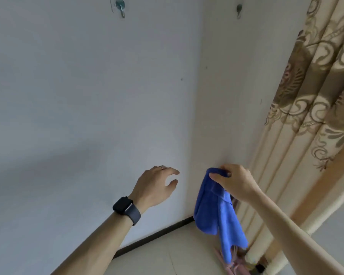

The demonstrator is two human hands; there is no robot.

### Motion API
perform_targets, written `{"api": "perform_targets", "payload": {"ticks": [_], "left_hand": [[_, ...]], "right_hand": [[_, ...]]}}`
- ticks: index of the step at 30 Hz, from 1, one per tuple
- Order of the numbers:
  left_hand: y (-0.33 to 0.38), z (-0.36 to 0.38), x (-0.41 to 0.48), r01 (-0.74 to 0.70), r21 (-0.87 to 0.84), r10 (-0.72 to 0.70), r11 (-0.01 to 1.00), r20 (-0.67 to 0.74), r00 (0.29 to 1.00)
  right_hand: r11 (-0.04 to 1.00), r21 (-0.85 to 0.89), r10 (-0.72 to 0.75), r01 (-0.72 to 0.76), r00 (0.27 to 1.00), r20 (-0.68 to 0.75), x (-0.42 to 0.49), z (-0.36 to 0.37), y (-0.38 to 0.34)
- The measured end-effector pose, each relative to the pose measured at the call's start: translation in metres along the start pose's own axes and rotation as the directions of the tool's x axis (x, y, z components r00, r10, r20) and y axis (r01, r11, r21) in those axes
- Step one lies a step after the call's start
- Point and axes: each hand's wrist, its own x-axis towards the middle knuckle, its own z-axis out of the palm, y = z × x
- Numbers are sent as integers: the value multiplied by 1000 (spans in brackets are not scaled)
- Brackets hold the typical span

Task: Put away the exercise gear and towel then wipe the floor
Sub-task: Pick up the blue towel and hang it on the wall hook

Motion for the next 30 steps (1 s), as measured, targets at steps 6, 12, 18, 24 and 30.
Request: {"api": "perform_targets", "payload": {"ticks": [6, 12, 18, 24, 30], "left_hand": [[-11, 3, 82, -179, 11, 178, 984, -171, 969], [-46, 0, 171, -187, 52, 191, 981, -421, 887], [-73, -44, 229, -12, -164, -53, 986, -384, 922], [-94, -114, 266, 131, -326, -253, 936, -367, 895], [-88, -179, 272, 163, -182, -226, 970, -420, 879]], "right_hand": [[954, 299, -77, 23, 983, 169, 121, 11, -29], [857, 515, -190, -23, 914, 357, 216, 16, -62], [846, 521, -319, 109, 888, 332, 271, 23, -97], [804, 383, -521, 455, 849, 86, 293, 54, -144], [721, 228, -637, 654, 756, -153, 317, 43, -196]]}}
